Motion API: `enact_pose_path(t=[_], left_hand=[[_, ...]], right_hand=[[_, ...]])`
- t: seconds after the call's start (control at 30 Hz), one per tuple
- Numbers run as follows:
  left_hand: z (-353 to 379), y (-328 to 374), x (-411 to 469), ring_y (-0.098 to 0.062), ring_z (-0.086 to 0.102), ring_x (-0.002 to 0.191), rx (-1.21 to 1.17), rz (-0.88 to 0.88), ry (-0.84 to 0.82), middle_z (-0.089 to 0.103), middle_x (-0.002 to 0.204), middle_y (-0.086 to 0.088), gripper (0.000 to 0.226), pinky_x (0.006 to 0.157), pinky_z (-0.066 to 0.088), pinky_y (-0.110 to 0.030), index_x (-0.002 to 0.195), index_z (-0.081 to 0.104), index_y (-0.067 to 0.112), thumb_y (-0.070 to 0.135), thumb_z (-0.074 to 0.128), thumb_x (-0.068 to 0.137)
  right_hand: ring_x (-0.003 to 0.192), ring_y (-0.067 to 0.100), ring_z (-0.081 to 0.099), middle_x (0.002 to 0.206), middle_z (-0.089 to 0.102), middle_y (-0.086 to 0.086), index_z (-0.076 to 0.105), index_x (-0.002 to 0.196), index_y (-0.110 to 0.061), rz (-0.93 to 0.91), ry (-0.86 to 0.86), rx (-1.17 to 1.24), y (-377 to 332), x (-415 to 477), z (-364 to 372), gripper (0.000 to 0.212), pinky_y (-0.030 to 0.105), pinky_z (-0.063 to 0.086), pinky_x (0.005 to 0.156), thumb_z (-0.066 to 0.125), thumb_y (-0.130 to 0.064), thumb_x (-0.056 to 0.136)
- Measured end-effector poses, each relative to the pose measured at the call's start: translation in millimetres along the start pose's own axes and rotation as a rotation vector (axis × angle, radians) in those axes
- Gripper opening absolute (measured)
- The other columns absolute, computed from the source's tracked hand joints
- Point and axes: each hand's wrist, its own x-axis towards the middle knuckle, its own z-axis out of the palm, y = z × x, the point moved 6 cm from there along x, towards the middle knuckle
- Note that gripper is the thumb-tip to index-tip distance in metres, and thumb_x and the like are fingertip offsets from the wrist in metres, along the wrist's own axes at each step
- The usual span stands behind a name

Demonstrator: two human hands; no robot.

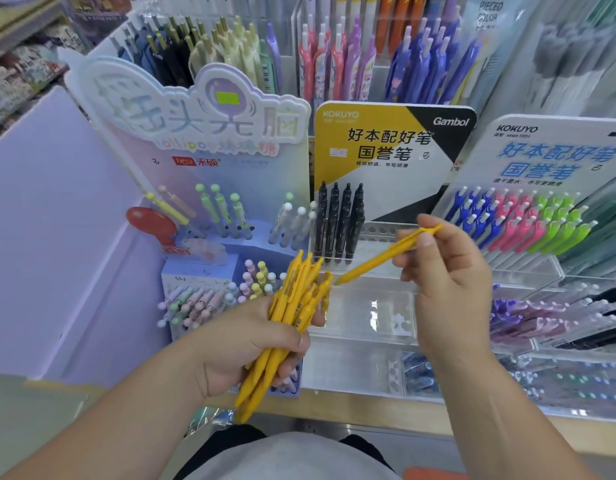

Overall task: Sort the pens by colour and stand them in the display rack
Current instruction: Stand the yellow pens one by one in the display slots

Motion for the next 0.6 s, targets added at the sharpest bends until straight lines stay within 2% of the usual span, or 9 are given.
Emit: enact_pose_path(t=[0.1,0.2,0.27,0.33,0.53,0.6], left_hand=[[-10.4,-5.6,-1.3,-0.023,0.052,0.050,-0.158,0.021,0.105,0.055,0.070,-0.014,0.040,0.046,0.047,-0.029,0.107,0.070,0.006,0.004,0.068,0.067],[-18.5,-9.4,-1.0,-0.021,0.054,0.050,-0.318,0.079,0.182,0.057,0.073,-0.013,0.047,0.046,0.048,-0.030,0.114,0.068,0.003,0.006,0.068,0.067],[-21.1,-10.6,-0.6,-0.020,0.054,0.051,-0.394,0.115,0.196,0.058,0.074,-0.011,0.048,0.046,0.048,-0.030,0.117,0.066,0.004,0.007,0.067,0.068],[-21.6,-10.4,-1.7,-0.019,0.054,0.052,-0.440,0.135,0.195,0.058,0.075,-0.010,0.047,0.046,0.048,-0.030,0.117,0.066,0.005,0.008,0.066,0.070],[-22.6,-10.3,-5.6,-0.018,0.054,0.055,-0.453,0.141,0.198,0.059,0.076,-0.009,0.043,0.049,0.049,-0.030,0.114,0.070,0.007,0.008,0.066,0.071],[-23.5,-10.2,-7.0,-0.018,0.054,0.054,-0.459,0.143,0.206,0.059,0.076,-0.009,0.042,0.049,0.049,-0.030,0.112,0.070,0.008,0.008,0.066,0.070]], right_hand=[[0.079,0.013,0.065,0.097,0.071,-0.005,0.061,0.115,-0.021,-0.096,-0.046,-0.190,3.7,-0.2,-7.1,0.021,0.025,0.051,0.068,0.048,-0.010,0.102],[0.092,0.011,0.067,0.103,0.071,-0.009,0.058,0.112,-0.034,-0.136,-0.134,-0.326,17.6,-3.1,-1.8,0.026,0.026,0.053,0.079,0.050,-0.012,0.101],[0.099,0.008,0.067,0.104,0.071,-0.013,0.059,0.110,-0.032,-0.151,-0.190,-0.401,26.7,-3.5,5.0,0.022,0.025,0.053,0.083,0.052,-0.014,0.100],[0.098,0.006,0.065,0.103,0.070,-0.015,0.063,0.110,-0.026,-0.164,-0.261,-0.492,35.5,-4.0,13.7,0.018,0.024,0.052,0.082,0.053,-0.016,0.099],[0.080,0.008,0.060,0.093,0.067,-0.012,0.064,0.109,-0.027,-0.161,-0.381,-0.603,51.1,-4.6,28.9,0.016,0.025,0.048,0.069,0.053,-0.021,0.100],[0.080,0.008,0.059,0.092,0.066,-0.012,0.064,0.109,-0.027,-0.189,-0.412,-0.639,48.2,-2.4,31.9,0.016,0.024,0.047,0.068,0.052,-0.020,0.100]])
